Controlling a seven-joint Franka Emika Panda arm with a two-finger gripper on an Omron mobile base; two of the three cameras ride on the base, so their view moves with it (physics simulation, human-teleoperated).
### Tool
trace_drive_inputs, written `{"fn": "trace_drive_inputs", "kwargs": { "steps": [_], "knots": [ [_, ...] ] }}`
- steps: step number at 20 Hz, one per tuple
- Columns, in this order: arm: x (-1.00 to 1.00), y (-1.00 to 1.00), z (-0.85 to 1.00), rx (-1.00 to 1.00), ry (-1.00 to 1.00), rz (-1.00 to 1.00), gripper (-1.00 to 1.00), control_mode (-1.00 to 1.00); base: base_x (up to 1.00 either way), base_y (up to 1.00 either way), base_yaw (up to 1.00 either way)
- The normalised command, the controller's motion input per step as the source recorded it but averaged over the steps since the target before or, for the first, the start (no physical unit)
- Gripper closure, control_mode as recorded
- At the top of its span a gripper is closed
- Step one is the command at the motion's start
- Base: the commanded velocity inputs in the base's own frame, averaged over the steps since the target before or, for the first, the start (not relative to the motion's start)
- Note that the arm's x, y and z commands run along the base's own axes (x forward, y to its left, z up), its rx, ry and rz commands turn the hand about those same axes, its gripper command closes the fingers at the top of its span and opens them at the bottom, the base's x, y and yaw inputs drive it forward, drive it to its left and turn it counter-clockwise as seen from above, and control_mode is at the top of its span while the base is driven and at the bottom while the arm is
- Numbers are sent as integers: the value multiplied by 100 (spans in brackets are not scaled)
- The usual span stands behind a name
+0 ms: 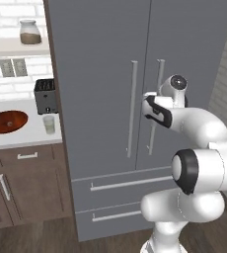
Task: Grab a lemon wedge from the fridge and one ice cube from the ice bowl, and put them in the glass of lemonade.
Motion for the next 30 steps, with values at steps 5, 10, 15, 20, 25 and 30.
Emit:
{"fn": "trace_drive_inputs", "kwargs": {
  "steps": [5,10,15,20,25,30],
  "knots": [
    [0,-91,0,0,0,0,100,-100,0,0,0],
    [-36,-100,10,2,0,0,100,-100,0,0,0],
    [-67,-100,13,6,0,-2,100,-100,0,0,0],
    [-64,-100,19,6,0,-1,100,-100,0,0,0],
    [-52,-100,23,4,0,-1,100,-100,0,0,0],
    [-35,-100,10,2,0,-4,100,-100,0,0,0]
  ]
}}
